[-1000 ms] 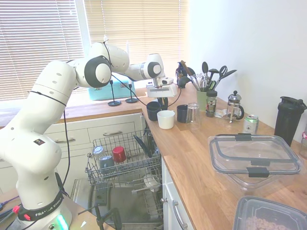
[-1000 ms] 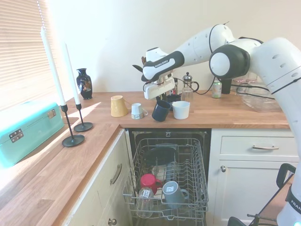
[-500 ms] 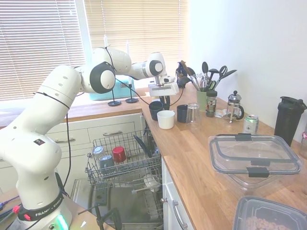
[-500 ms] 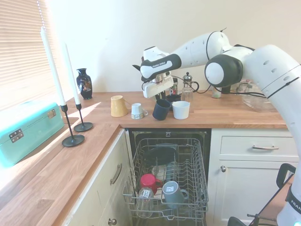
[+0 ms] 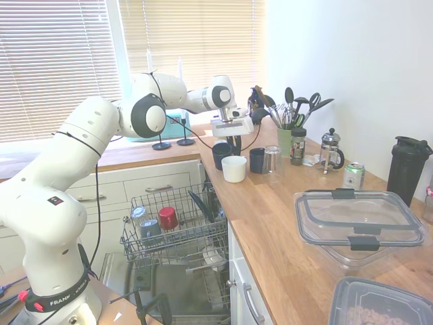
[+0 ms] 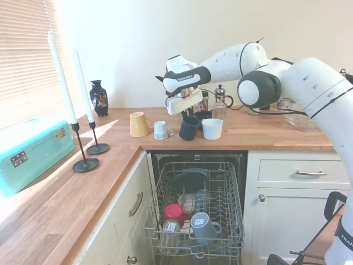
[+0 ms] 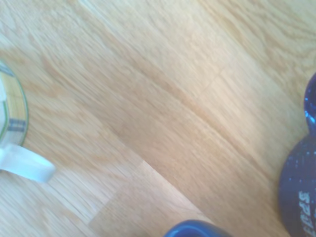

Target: Move a mug from dishwasher to table

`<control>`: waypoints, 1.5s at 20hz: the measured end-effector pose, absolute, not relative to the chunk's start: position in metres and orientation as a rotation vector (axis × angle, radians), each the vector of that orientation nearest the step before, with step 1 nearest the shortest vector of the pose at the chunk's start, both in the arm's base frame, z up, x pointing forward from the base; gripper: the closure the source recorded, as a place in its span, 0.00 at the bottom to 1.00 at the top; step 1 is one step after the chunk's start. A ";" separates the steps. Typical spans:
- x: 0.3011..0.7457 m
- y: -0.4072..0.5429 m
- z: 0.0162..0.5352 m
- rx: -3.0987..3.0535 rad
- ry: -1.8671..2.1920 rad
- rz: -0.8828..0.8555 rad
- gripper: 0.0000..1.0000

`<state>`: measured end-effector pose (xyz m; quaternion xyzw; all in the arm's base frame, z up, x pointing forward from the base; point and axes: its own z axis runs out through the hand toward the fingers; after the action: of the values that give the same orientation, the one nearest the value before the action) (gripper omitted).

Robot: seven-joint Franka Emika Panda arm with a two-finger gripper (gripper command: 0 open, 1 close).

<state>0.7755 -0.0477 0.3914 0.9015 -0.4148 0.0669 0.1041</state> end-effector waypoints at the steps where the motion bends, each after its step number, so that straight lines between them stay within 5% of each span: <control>1: 0.775 -0.047 0.393 2.659 -1.225 0.198 0.00; 18: 0.777 -0.055 0.400 2.662 -1.243 0.230 0.00; 30: 0.725 -0.028 0.554 2.804 -1.286 0.469 0.00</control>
<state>0.7247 -0.0278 0.5542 0.8986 -0.4122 0.1503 0.0106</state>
